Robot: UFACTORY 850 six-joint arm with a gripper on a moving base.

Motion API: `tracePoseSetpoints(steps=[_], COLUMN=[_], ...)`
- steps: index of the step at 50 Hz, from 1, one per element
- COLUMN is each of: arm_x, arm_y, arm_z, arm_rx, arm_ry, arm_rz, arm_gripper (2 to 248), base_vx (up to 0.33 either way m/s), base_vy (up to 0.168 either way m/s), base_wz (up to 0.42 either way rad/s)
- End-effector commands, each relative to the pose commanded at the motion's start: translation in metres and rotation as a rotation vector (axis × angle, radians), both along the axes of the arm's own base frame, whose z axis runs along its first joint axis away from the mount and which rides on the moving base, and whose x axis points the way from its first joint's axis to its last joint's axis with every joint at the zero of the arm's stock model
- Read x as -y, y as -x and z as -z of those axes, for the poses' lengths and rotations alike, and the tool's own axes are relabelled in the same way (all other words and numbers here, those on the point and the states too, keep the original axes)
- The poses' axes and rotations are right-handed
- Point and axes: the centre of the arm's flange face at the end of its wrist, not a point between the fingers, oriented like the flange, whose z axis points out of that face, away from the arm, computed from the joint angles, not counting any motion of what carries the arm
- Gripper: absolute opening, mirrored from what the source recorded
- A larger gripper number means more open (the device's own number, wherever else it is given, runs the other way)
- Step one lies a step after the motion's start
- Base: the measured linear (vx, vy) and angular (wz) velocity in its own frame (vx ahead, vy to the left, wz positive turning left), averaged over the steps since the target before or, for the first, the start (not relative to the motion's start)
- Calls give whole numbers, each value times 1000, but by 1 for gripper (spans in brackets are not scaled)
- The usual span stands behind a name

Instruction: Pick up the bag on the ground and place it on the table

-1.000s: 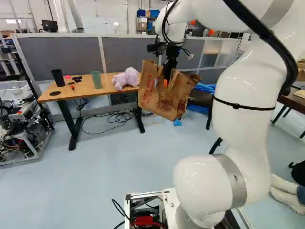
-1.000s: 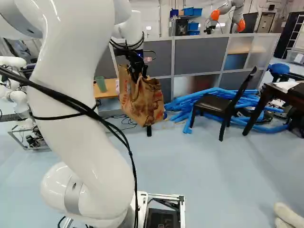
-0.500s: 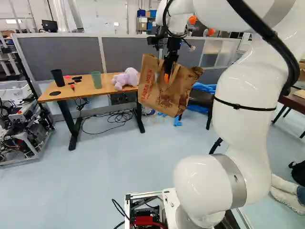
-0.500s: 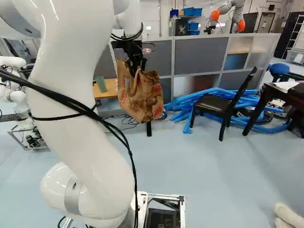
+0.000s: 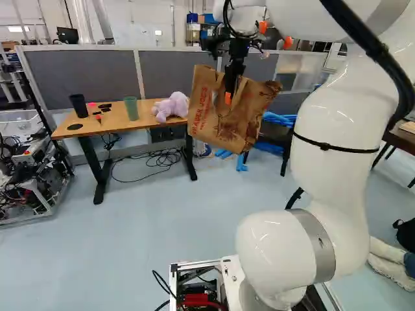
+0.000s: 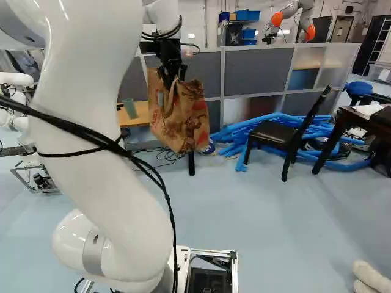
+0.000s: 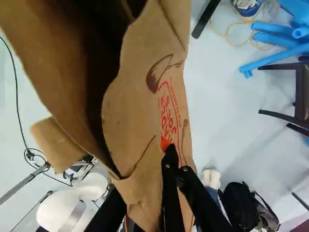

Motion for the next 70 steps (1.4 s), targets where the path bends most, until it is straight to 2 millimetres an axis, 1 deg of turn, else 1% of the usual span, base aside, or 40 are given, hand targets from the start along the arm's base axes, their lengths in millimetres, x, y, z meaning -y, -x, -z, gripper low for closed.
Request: tracePoseSetpoints(steps=[8,20,26,70], arm_x=[0,0,0,-1], arm_y=[4,4,6,19], arm_z=[-12,-16,-22,-90], arm_rx=[-2,-28,-22,122], arm_ry=[0,-1,-1,2], arm_rz=[-2,-4,-4,-5], arm_gripper=[21,21,21,21], base_vx=[0,0,0,0], base_vy=[0,0,0,0], base_wz=[0,0,0,0])
